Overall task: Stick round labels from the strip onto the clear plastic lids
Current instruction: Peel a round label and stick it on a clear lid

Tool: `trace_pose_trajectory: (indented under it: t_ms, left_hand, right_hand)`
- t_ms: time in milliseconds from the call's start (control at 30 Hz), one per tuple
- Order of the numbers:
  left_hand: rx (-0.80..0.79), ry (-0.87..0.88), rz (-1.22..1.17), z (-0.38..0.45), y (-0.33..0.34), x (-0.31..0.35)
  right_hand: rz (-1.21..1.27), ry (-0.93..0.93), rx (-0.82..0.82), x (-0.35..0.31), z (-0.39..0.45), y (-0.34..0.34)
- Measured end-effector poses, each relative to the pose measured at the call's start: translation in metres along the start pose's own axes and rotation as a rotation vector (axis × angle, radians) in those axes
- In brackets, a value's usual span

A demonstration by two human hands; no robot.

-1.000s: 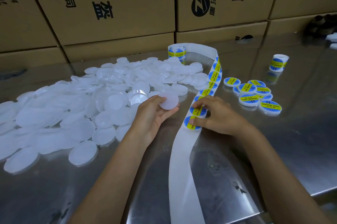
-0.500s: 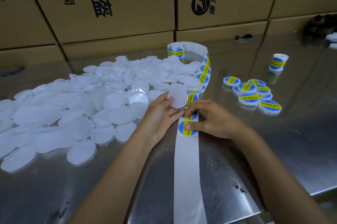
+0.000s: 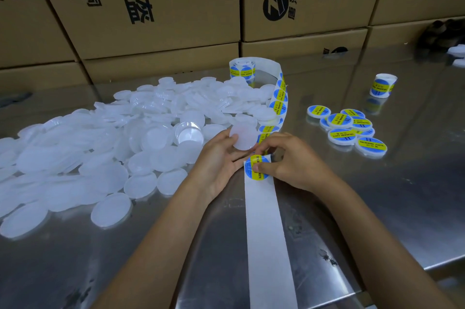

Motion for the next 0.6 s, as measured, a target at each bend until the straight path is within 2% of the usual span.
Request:
trace_pose_trajectory:
  t_ms: [400,500,600]
  left_hand:
    - [0.014,-0.017,-0.021,0.001,-0.002,0.000]
    - [0.002,-0.019,-0.026,0.001,-0.001,-0.001]
    - [-0.001,-0.014,-0.031,0.002,-0.001,-0.001]
  right_hand:
    - [0.030,-0.033,-0.014,-0.005,-0.001,-0.002]
    - [0.146,-0.068,-0.037,-0.012,-0.003,-0.001]
    - [0.384,-0.054,-0.082,-0.015,-0.003,-0.004]
Point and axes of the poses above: each hand's wrist, its own z-axis towards the middle knuckle, its own y-axis out of the palm, x = y × z, the point moved 4 cm from there along z, towards the middle knuckle, and after that the axes turned 2 degrees about z, right-handed, at the moved point
